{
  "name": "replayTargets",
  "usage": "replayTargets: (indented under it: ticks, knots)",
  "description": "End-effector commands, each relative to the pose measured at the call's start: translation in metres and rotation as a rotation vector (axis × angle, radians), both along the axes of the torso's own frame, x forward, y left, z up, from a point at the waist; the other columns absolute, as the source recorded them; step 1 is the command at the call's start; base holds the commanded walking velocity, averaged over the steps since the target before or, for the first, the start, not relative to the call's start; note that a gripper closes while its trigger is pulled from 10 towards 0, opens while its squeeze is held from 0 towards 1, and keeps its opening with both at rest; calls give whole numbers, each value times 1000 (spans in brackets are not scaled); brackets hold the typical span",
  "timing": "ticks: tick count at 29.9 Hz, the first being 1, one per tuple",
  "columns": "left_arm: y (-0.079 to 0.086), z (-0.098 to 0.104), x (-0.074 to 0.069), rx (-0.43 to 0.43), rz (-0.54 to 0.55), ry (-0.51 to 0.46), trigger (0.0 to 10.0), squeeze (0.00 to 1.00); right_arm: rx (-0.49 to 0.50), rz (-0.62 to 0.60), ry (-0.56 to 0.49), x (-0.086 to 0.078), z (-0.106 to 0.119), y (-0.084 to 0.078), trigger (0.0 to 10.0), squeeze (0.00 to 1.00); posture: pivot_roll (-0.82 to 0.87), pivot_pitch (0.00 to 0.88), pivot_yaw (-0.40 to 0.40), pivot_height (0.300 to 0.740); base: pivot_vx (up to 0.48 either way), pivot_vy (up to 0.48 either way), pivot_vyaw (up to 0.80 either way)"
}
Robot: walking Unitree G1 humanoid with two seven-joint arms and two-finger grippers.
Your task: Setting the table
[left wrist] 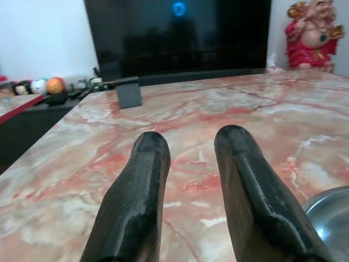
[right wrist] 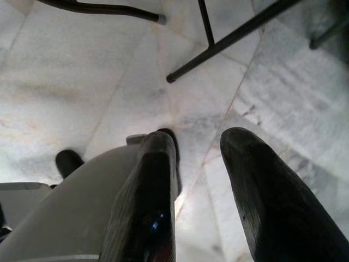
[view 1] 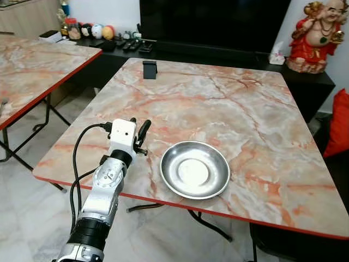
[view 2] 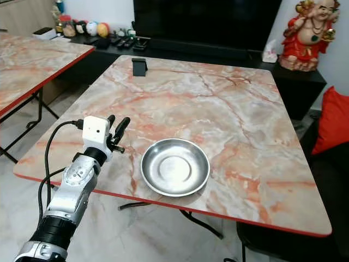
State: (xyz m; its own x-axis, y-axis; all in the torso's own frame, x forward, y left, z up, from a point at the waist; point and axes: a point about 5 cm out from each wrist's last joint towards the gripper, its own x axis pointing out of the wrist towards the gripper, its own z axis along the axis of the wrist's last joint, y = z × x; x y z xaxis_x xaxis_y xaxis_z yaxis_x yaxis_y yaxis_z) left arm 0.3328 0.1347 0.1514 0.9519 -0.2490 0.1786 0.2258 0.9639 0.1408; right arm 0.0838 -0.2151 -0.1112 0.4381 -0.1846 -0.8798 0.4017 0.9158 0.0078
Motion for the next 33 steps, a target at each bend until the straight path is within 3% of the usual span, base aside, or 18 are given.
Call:
replayTargets:
  ticks: [1, 33]
  knots:
    - [-4, 5, 2, 0, -18, -6, 10000, 0, -6, -10, 2, -2, 0, -2, 10000, 0, 88, 0, -31, 728, 0, 247, 0]
    - [-10, 3, 1, -14, -29, 8, 10000, 0, -11, 5, 4, 0, 1, -3, 10000, 0, 83, 0, -33, 728, 0, 30, 0]
